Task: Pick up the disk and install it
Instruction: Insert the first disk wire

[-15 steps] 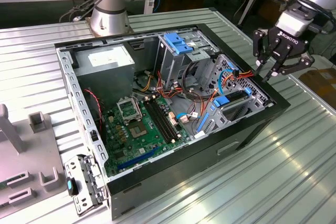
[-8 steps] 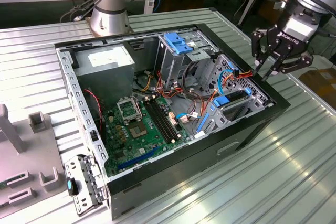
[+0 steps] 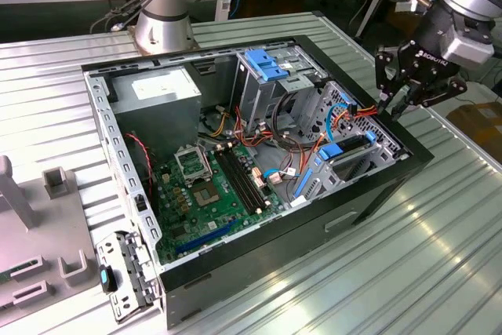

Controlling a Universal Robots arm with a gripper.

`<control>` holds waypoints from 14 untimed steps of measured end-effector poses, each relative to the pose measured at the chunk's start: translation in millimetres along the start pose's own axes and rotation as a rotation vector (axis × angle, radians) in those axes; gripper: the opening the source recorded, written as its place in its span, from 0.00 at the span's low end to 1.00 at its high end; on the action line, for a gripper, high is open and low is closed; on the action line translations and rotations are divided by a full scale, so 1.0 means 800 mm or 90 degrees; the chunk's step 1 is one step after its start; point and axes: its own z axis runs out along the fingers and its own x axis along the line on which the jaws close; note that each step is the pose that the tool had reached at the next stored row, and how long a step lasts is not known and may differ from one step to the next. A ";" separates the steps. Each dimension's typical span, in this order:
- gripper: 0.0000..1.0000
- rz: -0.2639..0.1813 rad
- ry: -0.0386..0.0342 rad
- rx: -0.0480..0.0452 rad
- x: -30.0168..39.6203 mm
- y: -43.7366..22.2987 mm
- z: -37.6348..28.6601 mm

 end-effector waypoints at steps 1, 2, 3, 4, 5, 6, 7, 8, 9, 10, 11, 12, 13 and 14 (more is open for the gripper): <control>0.31 -0.043 -0.0016 0.0001 0.0000 0.0000 0.0003; 0.31 -0.070 -0.0024 -0.0002 0.0000 0.0000 0.0009; 0.31 -0.085 -0.0029 -0.0002 0.0000 0.0001 0.0015; 0.31 -0.091 -0.0030 -0.0002 0.0000 0.0001 0.0015; 0.31 -0.092 -0.0031 -0.0002 0.0000 0.0000 0.0016; 0.31 -0.092 -0.0031 -0.0001 0.0000 0.0000 0.0016; 0.31 -0.093 -0.0031 -0.0001 0.0000 0.0000 0.0016; 0.31 -0.093 -0.0031 -0.0001 0.0000 0.0000 0.0017; 0.31 -0.093 -0.0031 -0.0001 0.0000 0.0000 0.0016; 0.31 -0.093 -0.0031 -0.0002 0.0000 0.0000 0.0016; 0.31 -0.093 -0.0032 -0.0001 0.0000 0.0000 0.0017; 0.31 -0.093 -0.0031 -0.0001 0.0000 0.0000 0.0016; 0.31 -0.093 -0.0031 -0.0002 0.0000 0.0000 0.0016; 0.31 -0.093 -0.0031 -0.0001 0.0000 0.0000 0.0017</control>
